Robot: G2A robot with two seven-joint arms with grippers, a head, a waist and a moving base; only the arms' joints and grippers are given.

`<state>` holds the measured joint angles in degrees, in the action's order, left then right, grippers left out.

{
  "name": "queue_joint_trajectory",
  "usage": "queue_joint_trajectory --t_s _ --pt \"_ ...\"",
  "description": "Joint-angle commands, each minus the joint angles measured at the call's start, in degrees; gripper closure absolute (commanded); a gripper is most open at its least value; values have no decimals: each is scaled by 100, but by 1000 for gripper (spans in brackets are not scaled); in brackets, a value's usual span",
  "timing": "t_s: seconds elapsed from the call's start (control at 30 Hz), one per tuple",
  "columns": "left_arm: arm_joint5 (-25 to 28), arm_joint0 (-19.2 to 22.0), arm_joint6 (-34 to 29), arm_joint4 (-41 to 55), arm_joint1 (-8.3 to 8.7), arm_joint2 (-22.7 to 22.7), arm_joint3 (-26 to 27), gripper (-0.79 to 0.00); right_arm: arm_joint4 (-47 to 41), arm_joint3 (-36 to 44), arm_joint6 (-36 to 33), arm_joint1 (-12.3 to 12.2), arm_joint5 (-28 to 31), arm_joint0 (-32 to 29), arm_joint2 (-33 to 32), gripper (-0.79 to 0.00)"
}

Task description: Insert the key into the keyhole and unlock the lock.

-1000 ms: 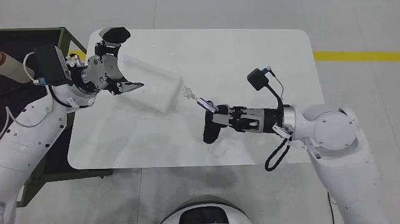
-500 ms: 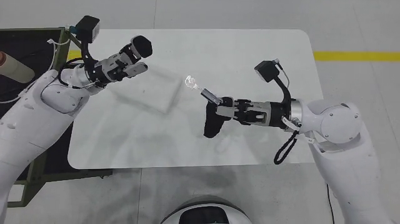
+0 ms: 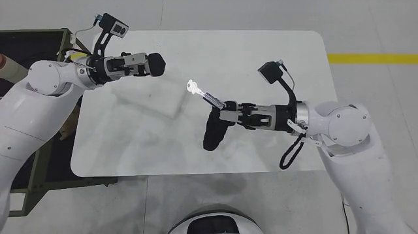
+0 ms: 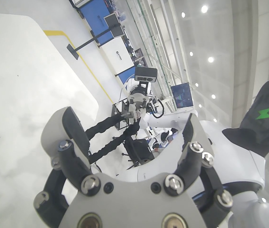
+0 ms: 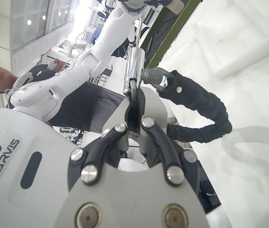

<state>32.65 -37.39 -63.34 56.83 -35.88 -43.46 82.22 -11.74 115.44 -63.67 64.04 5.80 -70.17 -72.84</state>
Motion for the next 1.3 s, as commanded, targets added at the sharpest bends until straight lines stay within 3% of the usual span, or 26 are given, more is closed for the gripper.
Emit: queue_joint_trajectory --t_s 0.0,0.13,0.2,0.3,0.47,0.8,0.9,1.0,1.1,1.27 --pt "-348 -219 -289 26 18 -65 365 -785 -122 29 -152 -13 91 -249 -46 0" --pt "-823 -274 -844 185 -39 -201 335 -785 66 73 -371 -2 35 -160 146 0" --pt "-981 -262 -1425 563 -120 -237 225 -748 83 49 -399 13 -39 -102 230 0" --pt "-1115 -240 -1945 721 -219 -245 117 -600 139 26 -439 27 -84 -36 298 0" --pt "-1342 -280 -2172 441 -403 -286 167 -406 185 24 -564 53 -150 47 402 0" --pt "-1566 -495 -2397 176 -640 -638 305 -320 238 -28 -576 94 -289 81 432 0" --pt "-1635 -566 -2466 -36 -686 -773 369 -348 186 -5 -578 99 -353 78 374 0" --pt "-1636 -655 -2466 -242 -728 -891 419 -326 181 12 -600 103 -394 72 345 0" --pt "-1636 -743 -2466 -299 -768 -976 472 -111 195 23 -611 109 -419 73 334 0" --pt "-1636 -850 -2466 -386 -830 -1082 525 0 248 66 -685 112 -450 68 325 0"
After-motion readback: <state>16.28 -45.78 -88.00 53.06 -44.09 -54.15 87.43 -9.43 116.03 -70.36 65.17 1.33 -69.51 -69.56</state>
